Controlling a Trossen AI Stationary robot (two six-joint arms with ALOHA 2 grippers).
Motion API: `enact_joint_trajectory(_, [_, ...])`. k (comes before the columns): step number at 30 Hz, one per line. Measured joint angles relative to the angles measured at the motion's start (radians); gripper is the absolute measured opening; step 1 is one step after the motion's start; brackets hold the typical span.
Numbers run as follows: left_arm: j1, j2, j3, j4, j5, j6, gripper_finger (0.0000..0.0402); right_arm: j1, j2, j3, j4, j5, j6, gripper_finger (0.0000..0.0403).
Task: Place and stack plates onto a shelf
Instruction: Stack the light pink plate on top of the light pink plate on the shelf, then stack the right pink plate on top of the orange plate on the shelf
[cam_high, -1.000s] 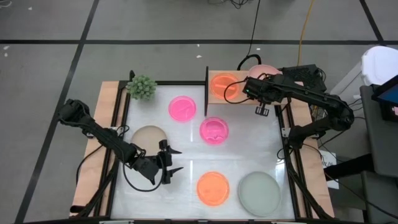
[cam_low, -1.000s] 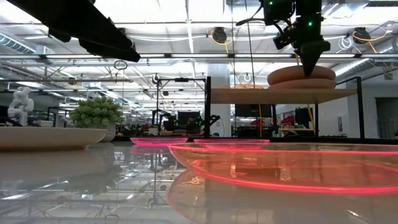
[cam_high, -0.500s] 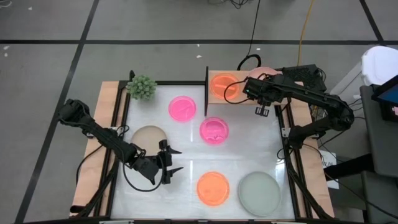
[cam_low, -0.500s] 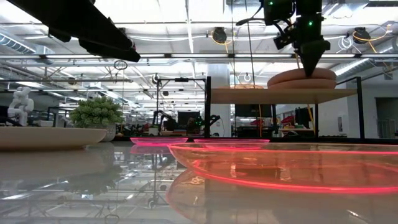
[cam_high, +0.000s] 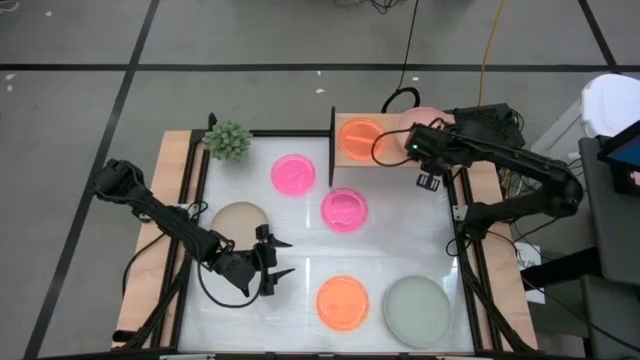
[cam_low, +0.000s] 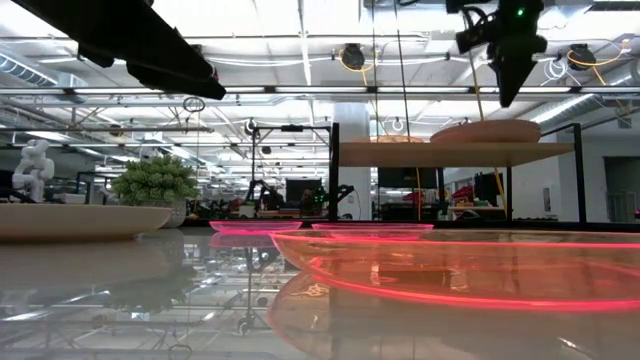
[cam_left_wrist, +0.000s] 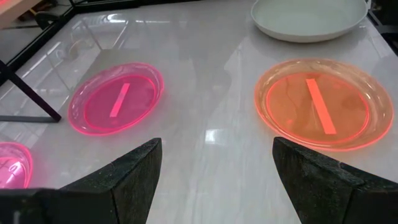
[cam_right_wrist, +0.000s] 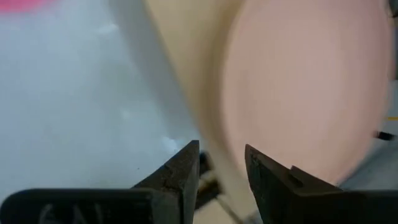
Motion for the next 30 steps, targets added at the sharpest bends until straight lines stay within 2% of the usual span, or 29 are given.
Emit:
enact_joint_trajectory(5, [0.0, 0.0, 0.0, 0.0, 0.002, -0.019, 0.0312, 0.045, -0.053, 0.0, 0.046, -0.156, 0.12, 0.0105])
enact_joint_trajectory(7, [0.0, 0.0, 0.0, 0.0, 0.002, -0.023, 0.0312, 0.09, -0.075, -0.002, 0.075, -0.185, 0.176, 0.0102])
enact_joint_trajectory(14, [0.0, 0.0, 0.0, 0.017, 0.107, -0.016, 0.0312, 0.308, -0.148, -0.112, 0.3, -0.182, 0.279, 0.01])
enact_joint_trajectory(19, [-0.028, 0.014, 0.0, 0.016, 0.14, 0.103, 0.0312, 0.449, -0.176, -0.227, 0.47, -0.182, 0.3, 0.01])
enact_joint_trajectory(26, [-0.048, 0.085, 0.017, 0.059, 0.147, 0.28, 0.0312, 0.572, -0.177, -0.343, 0.654, -0.182, 0.3, 0.01])
enact_joint_trajectory(30, [-0.038, 0.133, 0.078, 0.064, 0.169, 0.348, 0.0309, 0.617, -0.178, -0.386, 0.712, -0.182, 0.3, 0.01])
